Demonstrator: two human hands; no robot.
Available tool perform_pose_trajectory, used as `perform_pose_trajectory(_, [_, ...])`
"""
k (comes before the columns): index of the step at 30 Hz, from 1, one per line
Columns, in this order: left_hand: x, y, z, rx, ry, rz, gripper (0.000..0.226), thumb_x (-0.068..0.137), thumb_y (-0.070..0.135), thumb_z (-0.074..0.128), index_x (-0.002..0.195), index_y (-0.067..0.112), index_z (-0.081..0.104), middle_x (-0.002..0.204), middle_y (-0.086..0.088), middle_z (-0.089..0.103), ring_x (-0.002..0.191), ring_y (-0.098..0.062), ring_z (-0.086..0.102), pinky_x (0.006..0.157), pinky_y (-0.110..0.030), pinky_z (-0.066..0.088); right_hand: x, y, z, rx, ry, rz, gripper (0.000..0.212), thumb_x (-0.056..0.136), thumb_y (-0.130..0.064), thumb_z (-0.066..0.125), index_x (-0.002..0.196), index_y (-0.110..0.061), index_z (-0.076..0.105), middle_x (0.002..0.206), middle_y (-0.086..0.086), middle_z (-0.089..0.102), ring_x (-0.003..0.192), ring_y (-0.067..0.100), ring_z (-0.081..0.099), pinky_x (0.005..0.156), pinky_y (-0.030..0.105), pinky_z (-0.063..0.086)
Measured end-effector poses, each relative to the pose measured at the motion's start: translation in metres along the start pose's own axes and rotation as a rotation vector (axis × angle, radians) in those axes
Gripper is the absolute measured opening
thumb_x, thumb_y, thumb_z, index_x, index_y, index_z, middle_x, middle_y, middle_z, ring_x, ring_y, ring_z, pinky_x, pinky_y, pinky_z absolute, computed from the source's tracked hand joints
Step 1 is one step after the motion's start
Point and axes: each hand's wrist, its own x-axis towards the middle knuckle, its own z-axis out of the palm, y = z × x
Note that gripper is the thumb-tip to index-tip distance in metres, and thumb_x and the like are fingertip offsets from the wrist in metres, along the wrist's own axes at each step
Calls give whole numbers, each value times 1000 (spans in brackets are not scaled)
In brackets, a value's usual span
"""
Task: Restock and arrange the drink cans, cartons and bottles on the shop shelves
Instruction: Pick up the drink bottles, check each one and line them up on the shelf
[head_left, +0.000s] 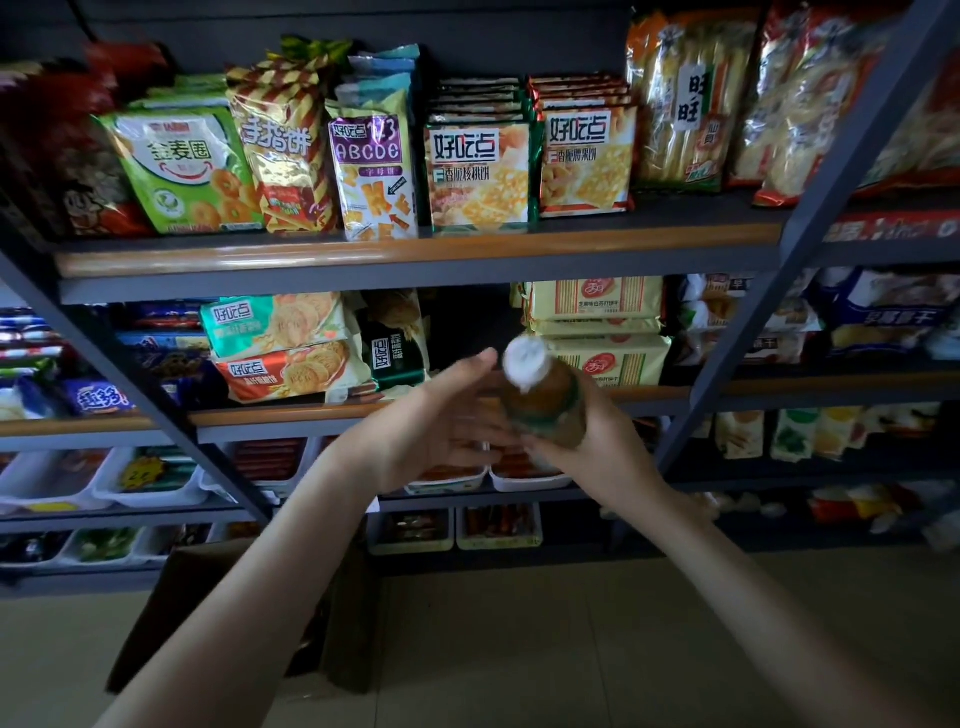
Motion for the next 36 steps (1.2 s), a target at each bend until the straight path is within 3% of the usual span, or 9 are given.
perform_pose_trajectory(2, [-3, -2, 4, 195, -23, 134, 48, 81, 63, 51, 125, 44, 53, 116, 10, 69, 111, -4, 62, 94, -27, 50, 2, -11, 1, 226, 33, 163, 43, 78, -24, 78, 113, -32, 54, 104, -21, 64, 98, -17, 55, 82, 4, 43])
perform_pose_trajectory(7, [2, -22, 15, 480, 74, 248, 86, 82, 35, 75, 149, 49, 21, 132, 16, 56, 115, 2, 56, 100, -31, 49, 7, -22, -1, 683, 35, 305, 31, 85, -27, 71, 112, -13, 67, 110, 11, 70, 106, 28, 66, 95, 47, 50])
perform_pose_trajectory(11, [7, -25, 22, 468, 189, 284, 68, 78, 32, 80, 128, 55, 41, 113, 15, 67, 98, -2, 66, 90, -35, 55, 13, -24, -9, 880, 9, 389, 28, 82, -29, 68, 106, -14, 69, 108, 14, 71, 103, 30, 68, 91, 46, 53])
perform_pose_trajectory(16, [17, -10, 22, 341, 254, 317, 73, 63, 39, 84, 129, 41, 54, 109, 6, 72, 94, -15, 71, 88, -43, 57, 21, -28, -23, 629, -117, 325, 53, 80, -49, 68, 124, -23, 56, 121, 3, 67, 111, 22, 64, 98, 45, 50])
perform_pose_trajectory(20, [29, 22, 24, 337, 360, 387, 63, 59, 43, 83, 114, 54, 54, 103, 7, 73, 90, -15, 72, 86, -46, 57, 34, -47, -41, 414, -20, 228, 71, 85, -40, 64, 136, -52, 16, 136, -31, 35, 111, -12, 46, 92, 11, 43])
perform_pose_trajectory(23, [33, 44, 36, 460, 384, 440, 69, 64, 44, 82, 126, 47, 52, 106, 11, 71, 91, -9, 70, 84, -41, 58, 44, -58, -59, 363, 30, 92, 84, 89, -34, 61, 135, -67, -2, 153, -30, 3, 138, -5, 17, 115, 38, 30])
perform_pose_trajectory(25, [34, 58, 48, 595, 411, 471, 77, 72, 42, 82, 139, 39, 45, 109, 12, 68, 95, -6, 67, 86, -33, 56, 50, -60, -72, 345, 18, 36, 82, 92, -33, 58, 138, -65, -3, 143, -42, -9, 131, -16, 7, 116, 31, 19])
perform_pose_trajectory(28, [36, 82, 62, 729, 448, 565, 78, 77, 41, 77, 144, 38, 38, 109, 12, 68, 99, -5, 65, 86, -30, 54, 58, -67, -93, 338, 77, -56, 88, 87, -38, 62, 144, -57, -2, 131, -54, -3, 124, -23, 11, 100, 1, 19])
perform_pose_trajectory(36, [42, 163, 79, 840, 252, 913, 61, 83, 60, 53, 140, 61, 30, 122, 4, 68, 107, -15, 65, 95, -42, 51, 94, -90, -166, 325, 373, -440, 97, 88, -24, 71, 148, -50, -1, 143, -49, 10, 140, -13, 16, 111, 14, 27])
